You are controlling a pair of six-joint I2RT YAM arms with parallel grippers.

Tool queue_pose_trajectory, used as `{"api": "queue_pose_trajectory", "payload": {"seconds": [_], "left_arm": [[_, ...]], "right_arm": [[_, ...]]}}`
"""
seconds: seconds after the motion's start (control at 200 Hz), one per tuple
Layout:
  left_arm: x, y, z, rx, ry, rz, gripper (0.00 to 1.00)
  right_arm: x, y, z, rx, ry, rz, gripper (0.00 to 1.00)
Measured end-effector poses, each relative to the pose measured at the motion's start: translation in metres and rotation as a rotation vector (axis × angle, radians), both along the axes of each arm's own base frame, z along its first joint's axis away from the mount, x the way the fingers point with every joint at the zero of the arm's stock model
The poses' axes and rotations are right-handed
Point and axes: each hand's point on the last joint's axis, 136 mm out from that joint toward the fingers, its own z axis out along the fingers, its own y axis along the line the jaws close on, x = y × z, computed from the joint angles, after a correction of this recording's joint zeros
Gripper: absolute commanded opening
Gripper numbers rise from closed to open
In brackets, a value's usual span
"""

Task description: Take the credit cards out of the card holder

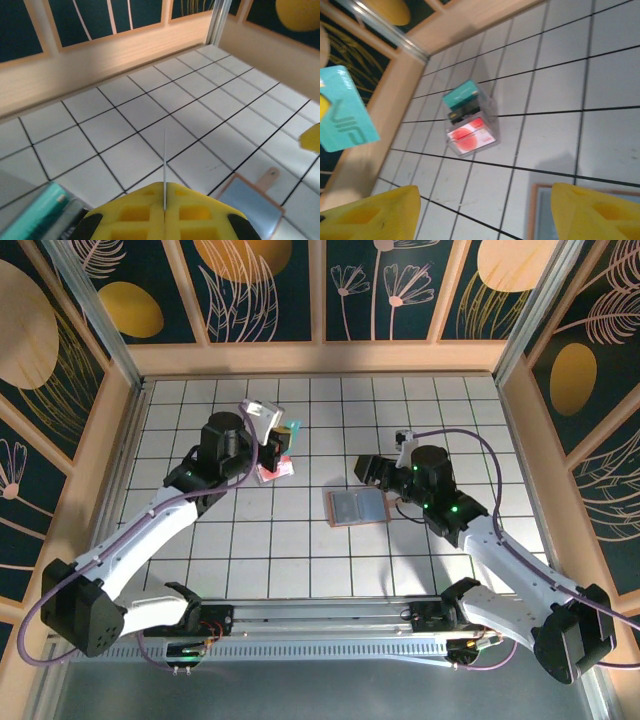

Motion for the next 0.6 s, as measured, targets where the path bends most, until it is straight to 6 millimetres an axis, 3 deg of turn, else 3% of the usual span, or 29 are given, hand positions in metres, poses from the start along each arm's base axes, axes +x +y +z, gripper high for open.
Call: {"api": "queue_pose_trajectory", "payload": {"seconds": [0.1,0.14,0.385,0.601], "left_arm": [[0.011,0.006,-0.006,0.113,-0.019,-0.015,0.00],[0.016,0.008,-0.010,0.160,-0.020,-0.022,0.00],[0.041,0.029,-0.052,0.482,0.021,-0.094,0.00],[0.069,0.053,-0.080,0.640,0.066,-0.129,0.00]], "right_arm": [[0.004,-0.008,-0.005,-0.031,0.028,-0.053,0.70],[0.006,-0.010,-0.008,-0.042,0.043,-0.068,0.75],[0.012,-0.019,-0.035,-0.112,0.142,-0.136,0.78],[0.016,-0.023,-0.046,-0.145,0.191,-0.178,0.78]]}}
